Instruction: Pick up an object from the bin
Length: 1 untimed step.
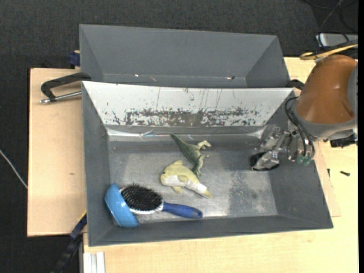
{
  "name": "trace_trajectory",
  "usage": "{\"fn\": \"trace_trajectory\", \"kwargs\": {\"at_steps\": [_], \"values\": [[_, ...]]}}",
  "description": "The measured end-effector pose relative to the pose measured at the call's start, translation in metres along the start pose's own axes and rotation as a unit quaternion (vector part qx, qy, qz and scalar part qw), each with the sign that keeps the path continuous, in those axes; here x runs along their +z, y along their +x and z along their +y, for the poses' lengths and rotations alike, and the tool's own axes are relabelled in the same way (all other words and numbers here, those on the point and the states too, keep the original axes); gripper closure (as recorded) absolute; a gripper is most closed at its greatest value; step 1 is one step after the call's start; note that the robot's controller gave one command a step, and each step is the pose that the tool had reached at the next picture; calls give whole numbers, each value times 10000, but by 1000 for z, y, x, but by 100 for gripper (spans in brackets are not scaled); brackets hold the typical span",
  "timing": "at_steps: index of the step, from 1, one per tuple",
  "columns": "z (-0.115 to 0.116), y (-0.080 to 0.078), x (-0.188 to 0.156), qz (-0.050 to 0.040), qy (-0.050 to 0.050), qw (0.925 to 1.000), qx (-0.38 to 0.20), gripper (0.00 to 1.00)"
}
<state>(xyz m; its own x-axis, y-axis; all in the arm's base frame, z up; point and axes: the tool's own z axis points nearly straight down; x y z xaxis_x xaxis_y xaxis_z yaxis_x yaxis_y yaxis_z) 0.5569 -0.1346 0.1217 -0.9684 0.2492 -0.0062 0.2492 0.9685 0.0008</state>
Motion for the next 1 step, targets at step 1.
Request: {"fn": "trace_trajectory", "kwargs": {"at_steps": [1], "values": [[23,26,-103,-36,-9,10000,53,100]]}}
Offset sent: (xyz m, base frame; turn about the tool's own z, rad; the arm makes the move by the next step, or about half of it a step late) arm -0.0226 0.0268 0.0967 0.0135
